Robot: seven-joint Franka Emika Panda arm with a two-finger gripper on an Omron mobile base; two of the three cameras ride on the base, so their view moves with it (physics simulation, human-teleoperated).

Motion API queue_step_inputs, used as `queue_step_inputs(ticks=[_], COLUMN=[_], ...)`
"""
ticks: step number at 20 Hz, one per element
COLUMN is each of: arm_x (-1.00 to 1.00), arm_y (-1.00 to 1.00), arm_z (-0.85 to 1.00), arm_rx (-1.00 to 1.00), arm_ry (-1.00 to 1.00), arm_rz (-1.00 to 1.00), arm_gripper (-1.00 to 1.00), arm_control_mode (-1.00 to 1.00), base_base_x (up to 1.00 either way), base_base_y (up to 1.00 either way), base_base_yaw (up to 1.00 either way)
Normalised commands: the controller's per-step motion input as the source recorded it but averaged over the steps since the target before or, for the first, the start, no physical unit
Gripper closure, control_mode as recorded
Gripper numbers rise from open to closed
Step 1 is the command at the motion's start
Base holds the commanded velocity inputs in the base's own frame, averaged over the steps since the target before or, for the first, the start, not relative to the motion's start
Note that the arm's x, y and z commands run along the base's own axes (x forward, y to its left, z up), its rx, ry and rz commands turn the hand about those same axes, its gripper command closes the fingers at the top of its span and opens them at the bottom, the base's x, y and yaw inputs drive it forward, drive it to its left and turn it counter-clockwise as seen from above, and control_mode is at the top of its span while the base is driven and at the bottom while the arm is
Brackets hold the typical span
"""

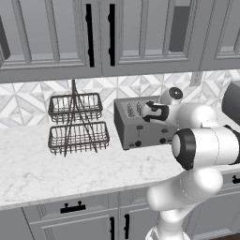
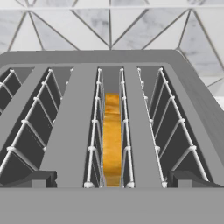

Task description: Start the toaster. Once the lever pops up, take the bread to the plate on the dining counter.

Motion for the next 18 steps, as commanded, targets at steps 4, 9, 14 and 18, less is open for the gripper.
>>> queue_step_inputs(ticks=[4, 9, 14, 18], arm_x=[0.0, 0.0, 0.0, 0.0], arm_y=[0.0, 0.0, 0.0, 0.0], arm_z=[0.0, 0.0, 0.0, 0.0], arm_rx=[0.0, 0.0, 0.0, 0.0], arm_ry=[0.0, 0.0, 0.0, 0.0], arm_rz=[0.0, 0.0, 0.0, 0.0], arm_gripper=[-1.0, -1.0, -1.0, -1.0], arm_control_mode=[-1.0, -1.0, -1.0, -1.0], base_base_x=[0.0, 0.0, 0.0, 0.0], base_base_y=[0.0, 0.0, 0.0, 0.0], base_base_yaw=[0.0, 0.0, 0.0, 0.0])
